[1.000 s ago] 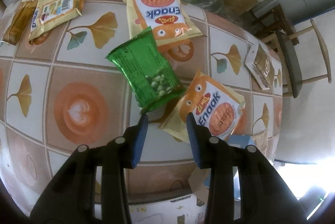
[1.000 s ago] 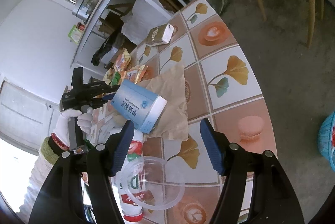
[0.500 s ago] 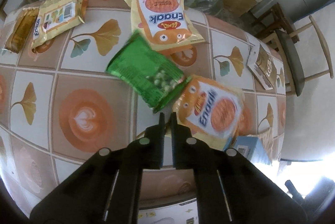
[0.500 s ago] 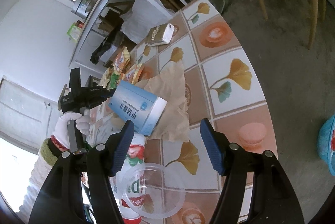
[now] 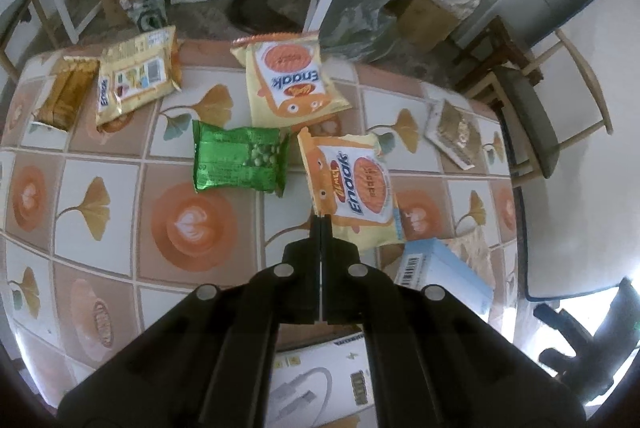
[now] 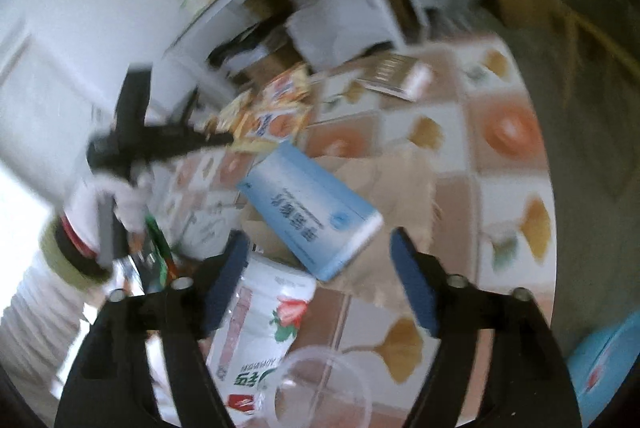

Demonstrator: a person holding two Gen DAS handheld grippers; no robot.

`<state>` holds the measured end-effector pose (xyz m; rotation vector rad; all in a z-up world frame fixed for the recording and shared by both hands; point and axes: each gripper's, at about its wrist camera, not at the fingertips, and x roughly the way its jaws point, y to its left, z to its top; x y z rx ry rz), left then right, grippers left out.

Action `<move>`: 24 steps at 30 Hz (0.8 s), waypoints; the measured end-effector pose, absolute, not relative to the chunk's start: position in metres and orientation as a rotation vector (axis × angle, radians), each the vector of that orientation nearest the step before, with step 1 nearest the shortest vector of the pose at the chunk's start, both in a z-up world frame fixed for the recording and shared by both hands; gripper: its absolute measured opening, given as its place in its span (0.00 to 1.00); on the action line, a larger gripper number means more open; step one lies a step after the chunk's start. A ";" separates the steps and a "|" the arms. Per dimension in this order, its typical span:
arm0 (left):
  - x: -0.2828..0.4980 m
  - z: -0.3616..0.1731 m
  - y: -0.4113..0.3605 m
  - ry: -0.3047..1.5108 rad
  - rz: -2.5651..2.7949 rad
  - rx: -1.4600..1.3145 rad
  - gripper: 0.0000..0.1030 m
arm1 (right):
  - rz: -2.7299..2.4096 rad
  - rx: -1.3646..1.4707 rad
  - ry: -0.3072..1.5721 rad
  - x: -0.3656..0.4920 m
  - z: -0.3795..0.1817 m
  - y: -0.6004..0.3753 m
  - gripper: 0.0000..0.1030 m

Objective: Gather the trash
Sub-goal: 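Close the left gripper on the Enaak packet while the right grasps the blue medicine box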

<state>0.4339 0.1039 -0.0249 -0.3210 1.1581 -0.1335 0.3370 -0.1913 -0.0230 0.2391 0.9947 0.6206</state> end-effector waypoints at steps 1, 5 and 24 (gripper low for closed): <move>0.433 -0.022 0.103 1.153 -0.135 -0.316 0.00 | 0.638 0.176 0.986 0.341 -0.020 -0.179 0.75; 0.430 -0.014 0.100 1.132 -0.145 -0.311 0.00 | 0.742 -0.004 0.999 0.357 -0.016 -0.140 0.85; 0.430 -0.006 0.105 1.096 -0.200 -0.373 0.00 | 0.801 -0.308 1.153 0.403 -0.055 -0.062 0.85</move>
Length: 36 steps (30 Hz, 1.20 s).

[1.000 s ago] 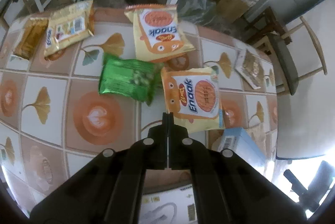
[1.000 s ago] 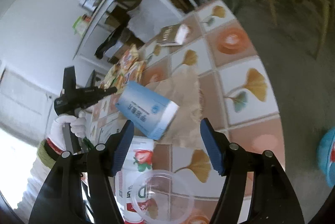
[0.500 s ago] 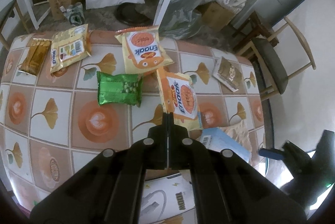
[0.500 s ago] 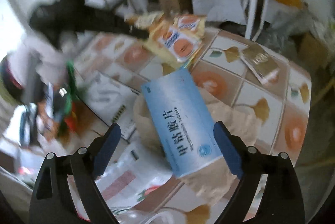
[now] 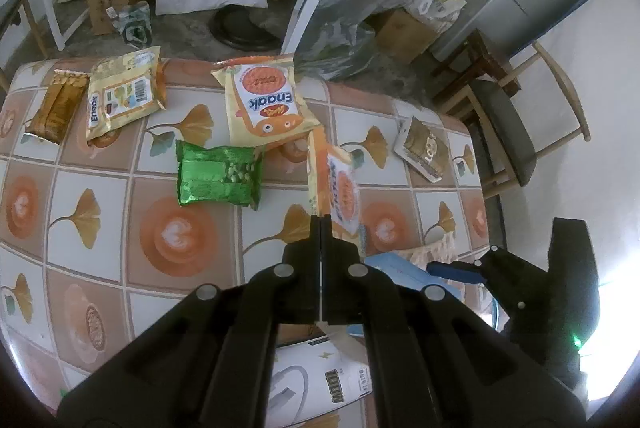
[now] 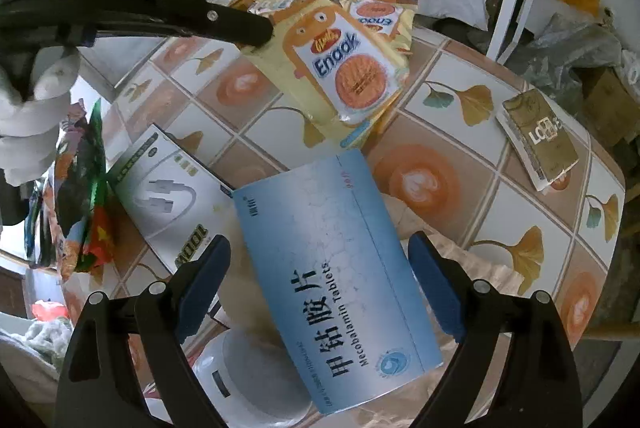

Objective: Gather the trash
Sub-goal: 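Close the left gripper on the Enaak packet while the right grasps the blue medicine box, then carry the Enaak packet and medicine box with both grippers over the blue wastebasket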

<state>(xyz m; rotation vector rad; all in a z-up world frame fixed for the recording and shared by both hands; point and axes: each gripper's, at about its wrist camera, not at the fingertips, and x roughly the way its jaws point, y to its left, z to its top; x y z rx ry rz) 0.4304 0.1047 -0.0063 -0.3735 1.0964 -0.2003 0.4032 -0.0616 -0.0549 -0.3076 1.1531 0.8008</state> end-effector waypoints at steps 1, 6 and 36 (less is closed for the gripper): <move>0.430 -0.006 0.105 1.091 -0.205 -0.379 0.00 | 0.795 -0.307 1.152 0.403 -0.055 -0.061 0.85; 0.430 -0.004 0.106 1.076 -0.216 -0.386 0.00 | 0.772 -0.307 1.148 0.404 -0.058 -0.063 0.85; 0.395 0.052 0.108 0.947 -0.256 -0.501 0.00 | 0.505 -0.101 0.908 0.375 0.000 -0.127 0.75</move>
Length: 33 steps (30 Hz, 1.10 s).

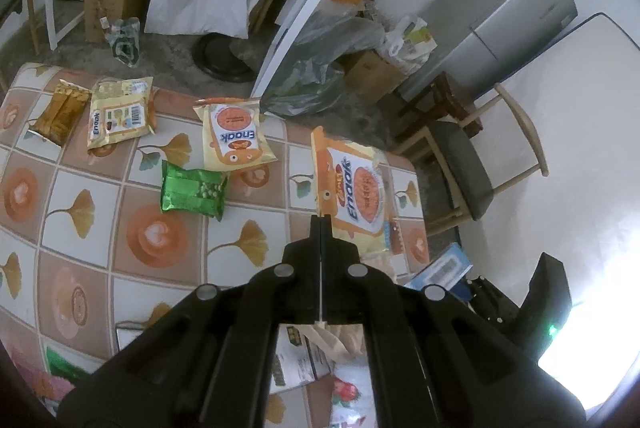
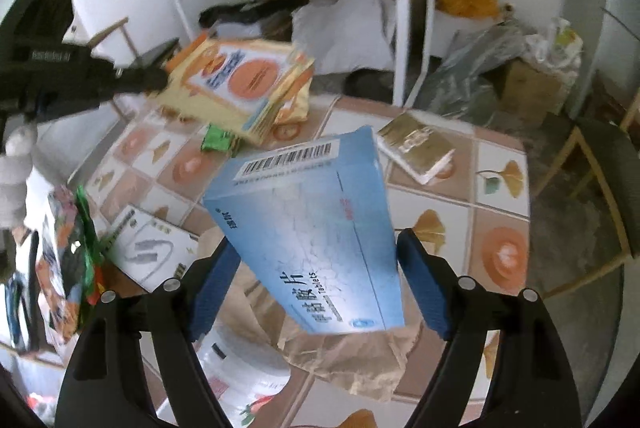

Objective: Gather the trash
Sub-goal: 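Carry the Enaak packet and medicine box with both grippers over the blue wastebasket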

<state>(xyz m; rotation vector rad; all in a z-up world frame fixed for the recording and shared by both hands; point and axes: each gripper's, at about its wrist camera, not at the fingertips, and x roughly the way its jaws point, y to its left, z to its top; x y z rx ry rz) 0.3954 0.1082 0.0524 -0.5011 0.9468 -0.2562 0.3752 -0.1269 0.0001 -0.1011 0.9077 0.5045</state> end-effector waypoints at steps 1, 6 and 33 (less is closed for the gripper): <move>0.392 0.055 0.108 0.943 -0.258 -0.499 0.00 | 0.500 -0.084 0.894 0.372 0.006 -0.130 0.75; 0.372 0.076 0.103 0.908 -0.280 -0.486 0.00 | 0.467 -0.038 0.835 0.347 0.037 -0.153 0.75; 0.254 0.093 -0.182 1.003 -0.702 -0.258 0.00 | 0.084 0.231 0.733 0.113 0.095 -0.403 0.75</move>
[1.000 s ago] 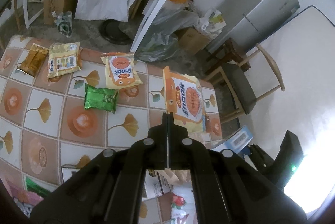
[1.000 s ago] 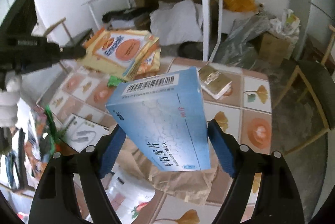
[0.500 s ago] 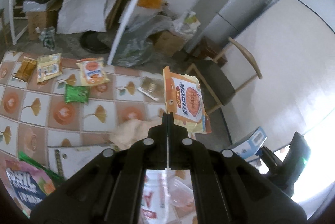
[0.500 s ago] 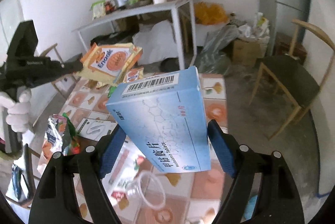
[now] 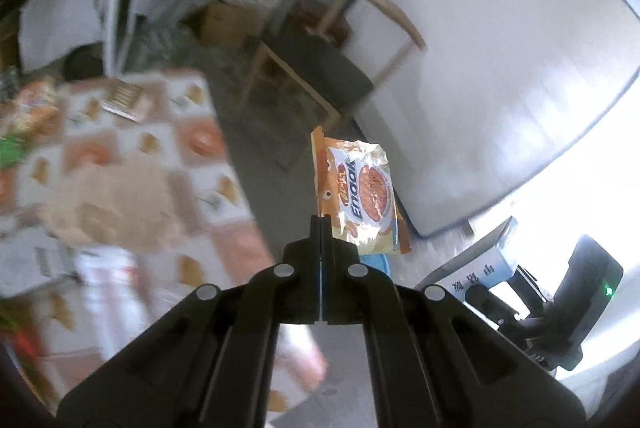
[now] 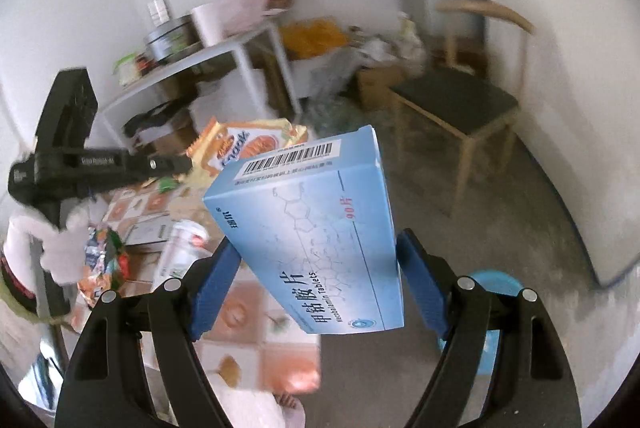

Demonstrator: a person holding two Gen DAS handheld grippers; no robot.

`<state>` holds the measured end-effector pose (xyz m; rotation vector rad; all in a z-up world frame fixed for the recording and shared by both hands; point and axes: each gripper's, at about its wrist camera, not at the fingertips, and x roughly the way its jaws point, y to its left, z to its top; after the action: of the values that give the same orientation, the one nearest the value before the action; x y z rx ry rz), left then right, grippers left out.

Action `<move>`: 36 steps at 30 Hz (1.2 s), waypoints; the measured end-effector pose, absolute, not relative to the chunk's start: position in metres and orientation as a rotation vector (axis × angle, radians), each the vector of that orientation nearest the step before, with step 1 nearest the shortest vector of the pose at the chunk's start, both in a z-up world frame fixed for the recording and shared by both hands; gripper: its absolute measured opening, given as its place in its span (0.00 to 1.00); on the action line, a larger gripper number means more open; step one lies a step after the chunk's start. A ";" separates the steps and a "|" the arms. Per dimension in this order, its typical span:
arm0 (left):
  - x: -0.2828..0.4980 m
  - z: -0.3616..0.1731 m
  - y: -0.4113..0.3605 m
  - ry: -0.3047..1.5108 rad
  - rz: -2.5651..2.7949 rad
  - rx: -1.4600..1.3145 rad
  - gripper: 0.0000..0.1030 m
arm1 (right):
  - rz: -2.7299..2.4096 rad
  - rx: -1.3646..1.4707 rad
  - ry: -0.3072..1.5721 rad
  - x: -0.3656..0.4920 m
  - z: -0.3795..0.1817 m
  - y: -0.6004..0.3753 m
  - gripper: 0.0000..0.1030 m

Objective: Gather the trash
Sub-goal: 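Carry the Enaak packet and medicine box with both grippers over the blue wastebasket, then open both grippers to drop the packet and box into the wastebasket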

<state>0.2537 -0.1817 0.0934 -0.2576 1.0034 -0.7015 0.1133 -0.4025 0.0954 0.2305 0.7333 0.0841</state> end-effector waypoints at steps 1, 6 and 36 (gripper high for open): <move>0.251 0.086 -0.197 1.019 -0.712 -0.247 0.00 | 0.065 0.248 0.736 0.108 0.091 -0.413 0.75; 0.239 0.042 -0.285 1.114 -0.760 -0.172 0.00 | -0.058 0.373 0.769 0.080 0.050 -0.482 0.75; 0.250 -0.089 -0.395 1.299 -0.748 -0.221 0.48 | -0.452 0.864 0.927 0.083 -0.225 -0.655 0.81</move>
<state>0.2497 -0.3954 -0.0886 -0.2210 1.2990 -0.7484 0.0834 -0.6547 -0.2247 0.8635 0.9270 -0.4517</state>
